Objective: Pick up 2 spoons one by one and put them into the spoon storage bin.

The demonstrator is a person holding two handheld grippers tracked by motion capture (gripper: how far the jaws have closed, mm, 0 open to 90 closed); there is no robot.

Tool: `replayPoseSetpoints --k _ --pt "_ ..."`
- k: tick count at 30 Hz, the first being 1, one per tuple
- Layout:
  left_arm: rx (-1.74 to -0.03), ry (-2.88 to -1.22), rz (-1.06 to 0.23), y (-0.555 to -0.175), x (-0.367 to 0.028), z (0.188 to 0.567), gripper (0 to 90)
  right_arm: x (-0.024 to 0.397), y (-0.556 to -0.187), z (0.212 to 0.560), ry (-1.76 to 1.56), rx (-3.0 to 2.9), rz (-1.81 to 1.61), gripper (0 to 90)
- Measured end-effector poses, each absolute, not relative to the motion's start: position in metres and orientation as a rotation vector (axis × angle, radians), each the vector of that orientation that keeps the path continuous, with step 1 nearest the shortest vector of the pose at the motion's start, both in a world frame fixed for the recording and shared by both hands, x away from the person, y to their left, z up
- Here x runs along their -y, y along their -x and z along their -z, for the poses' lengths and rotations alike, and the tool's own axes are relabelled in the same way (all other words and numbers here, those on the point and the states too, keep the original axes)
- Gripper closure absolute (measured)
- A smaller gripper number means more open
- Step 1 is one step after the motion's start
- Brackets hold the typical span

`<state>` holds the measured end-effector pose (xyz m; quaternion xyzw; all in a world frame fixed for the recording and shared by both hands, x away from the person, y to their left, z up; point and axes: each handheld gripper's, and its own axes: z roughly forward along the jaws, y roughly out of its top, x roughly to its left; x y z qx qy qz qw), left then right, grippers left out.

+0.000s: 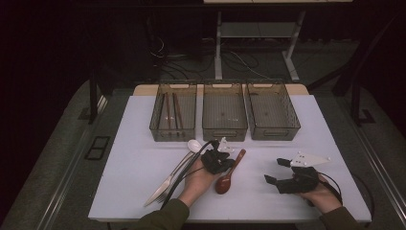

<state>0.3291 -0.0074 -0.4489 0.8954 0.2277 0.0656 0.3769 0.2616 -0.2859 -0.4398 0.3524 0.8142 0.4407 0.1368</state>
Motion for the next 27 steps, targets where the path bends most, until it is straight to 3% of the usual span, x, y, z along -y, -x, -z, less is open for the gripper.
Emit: replayPoseSetpoints --k 13,20,27 --pt "-0.398 -2.334 -0.030 -0.315 0.027 0.449 89.1 0.285 -0.262 0.440 -1.016 -2.360 -1.271 19.1" --pt "-0.424 -2.300 -0.017 -0.315 0.025 0.448 88.9 0.285 -0.262 0.441 -1.015 -2.361 -1.275 19.1" --pt "-0.436 -2.258 0.009 -0.314 0.006 0.437 78.5 0.285 -0.262 0.441 -1.016 -2.361 -1.274 19.1"
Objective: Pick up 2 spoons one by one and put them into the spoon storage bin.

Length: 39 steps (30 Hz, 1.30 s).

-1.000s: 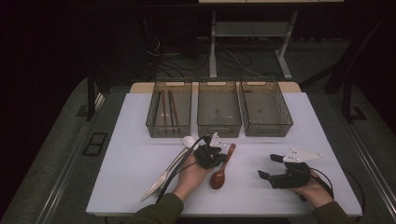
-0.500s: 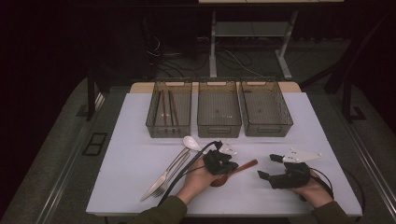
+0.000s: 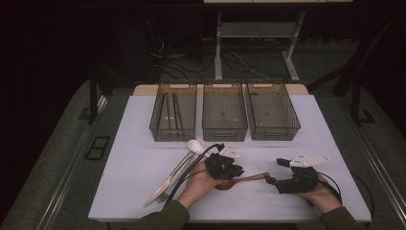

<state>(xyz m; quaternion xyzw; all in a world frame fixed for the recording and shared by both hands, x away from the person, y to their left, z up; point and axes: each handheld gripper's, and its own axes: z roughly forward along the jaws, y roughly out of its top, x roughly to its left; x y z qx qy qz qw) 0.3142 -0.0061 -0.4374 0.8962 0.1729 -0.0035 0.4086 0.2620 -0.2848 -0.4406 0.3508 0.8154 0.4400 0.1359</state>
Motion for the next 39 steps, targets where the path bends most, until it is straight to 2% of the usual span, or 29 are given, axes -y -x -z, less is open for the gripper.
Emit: replayPoseSetpoints --k 9,15,22,34,39 --pt "-0.429 -2.261 0.005 -0.298 -0.022 0.435 58.0 0.285 -0.262 0.440 -1.012 -2.358 -1.273 19.1" --pt "-0.447 -2.260 -0.011 -0.290 -0.040 0.438 52.7 0.286 -0.263 0.441 -1.016 -2.353 -1.272 19.1" --pt "-0.480 -2.267 0.027 -0.290 -0.044 0.442 50.9 0.285 -0.262 0.440 -1.004 -2.357 -1.265 19.1" --pt "-0.443 -2.316 0.010 -0.287 -0.039 0.447 51.3 0.284 -0.262 0.441 -0.998 -2.361 -1.252 19.1" --pt "-0.407 -2.331 0.016 -0.286 -0.038 0.446 57.1 0.284 -0.262 0.441 -1.000 -2.359 -1.251 19.1"
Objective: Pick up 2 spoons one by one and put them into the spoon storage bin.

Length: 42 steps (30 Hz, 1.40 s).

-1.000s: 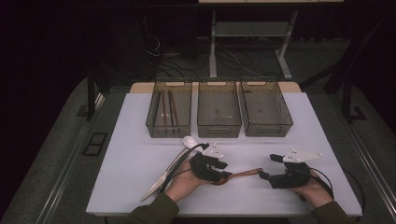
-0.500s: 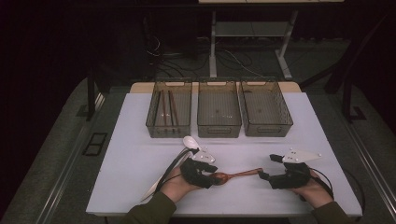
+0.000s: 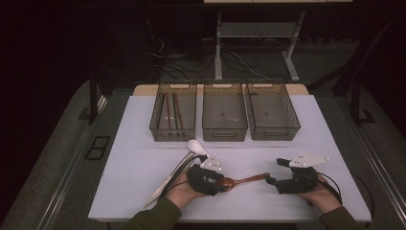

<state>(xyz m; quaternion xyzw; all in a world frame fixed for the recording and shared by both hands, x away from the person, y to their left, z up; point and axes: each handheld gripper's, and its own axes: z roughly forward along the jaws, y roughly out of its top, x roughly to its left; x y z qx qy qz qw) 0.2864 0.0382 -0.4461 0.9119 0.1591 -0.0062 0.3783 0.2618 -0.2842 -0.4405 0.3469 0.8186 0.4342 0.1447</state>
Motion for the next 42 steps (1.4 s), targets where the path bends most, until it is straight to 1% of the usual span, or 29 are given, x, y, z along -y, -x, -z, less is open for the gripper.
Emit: replayPoseSetpoints --k 4,8,10,22,35,39,42 --pt "-0.385 -2.337 0.039 -0.286 -0.036 0.446 64.9 0.285 -0.262 0.440 -1.000 -2.358 -1.253 19.1" --pt "-0.371 -2.344 0.074 -0.284 -0.032 0.446 74.4 0.284 -0.262 0.440 -1.000 -2.358 -1.253 19.1" --pt "-0.368 -2.354 0.058 -0.282 -0.029 0.445 78.1 0.285 -0.262 0.440 -0.999 -2.356 -1.256 19.1" --pt "-0.375 -2.371 0.037 -0.283 -0.030 0.441 78.8 0.286 -0.261 0.439 -1.007 -2.352 -1.262 19.1" --pt "-0.483 -2.306 -0.018 -0.293 -0.051 0.428 78.9 0.286 -0.261 0.438 -1.009 -2.345 -1.277 19.0" --pt "-0.497 -2.288 -0.034 -0.296 -0.057 0.424 78.9 0.285 -0.261 0.439 -1.027 -2.345 -1.303 12.7" --pt "-0.506 -2.280 -0.048 -0.299 -0.060 0.421 78.9 0.284 -0.261 0.439 -1.058 -2.331 -1.295 12.1"
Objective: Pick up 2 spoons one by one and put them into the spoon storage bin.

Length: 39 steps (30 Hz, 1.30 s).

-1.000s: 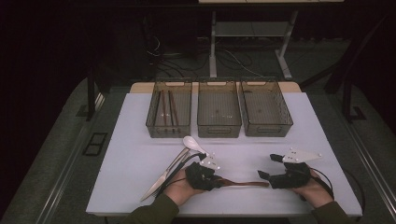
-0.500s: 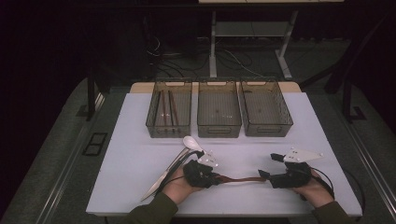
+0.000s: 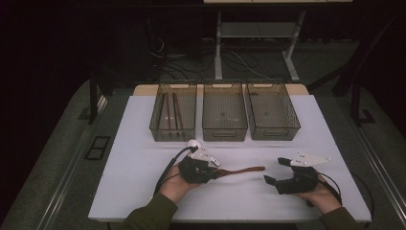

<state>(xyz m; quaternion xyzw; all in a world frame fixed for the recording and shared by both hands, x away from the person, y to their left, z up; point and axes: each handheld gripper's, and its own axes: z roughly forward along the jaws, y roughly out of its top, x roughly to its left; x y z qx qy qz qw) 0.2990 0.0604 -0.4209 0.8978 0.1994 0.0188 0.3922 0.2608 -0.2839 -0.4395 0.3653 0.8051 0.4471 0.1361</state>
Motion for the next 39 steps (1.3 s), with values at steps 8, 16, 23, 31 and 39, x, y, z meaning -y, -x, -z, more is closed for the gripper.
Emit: replayPoseSetpoints --k 8,16,23,31,39 --pt "-0.552 -2.239 -0.092 -0.309 -0.070 0.413 78.9 0.286 -0.259 0.439 -1.091 -2.311 -1.298 12.2" --pt "-0.575 -2.200 -0.136 -0.319 -0.075 0.404 79.0 0.284 -0.260 0.440 -1.085 -2.321 -1.290 12.2" --pt "-0.588 -2.173 -0.160 -0.327 -0.077 0.399 79.0 0.283 -0.262 0.442 -1.084 -2.331 -1.283 12.2" --pt "-0.597 -2.141 -0.180 -0.341 -0.077 0.391 79.0 0.282 -0.262 0.443 -1.084 -2.336 -1.282 12.2" --pt "-0.593 -2.125 -0.196 -0.360 -0.074 0.382 78.9 0.283 -0.263 0.443 -1.085 -2.336 -1.283 12.2"
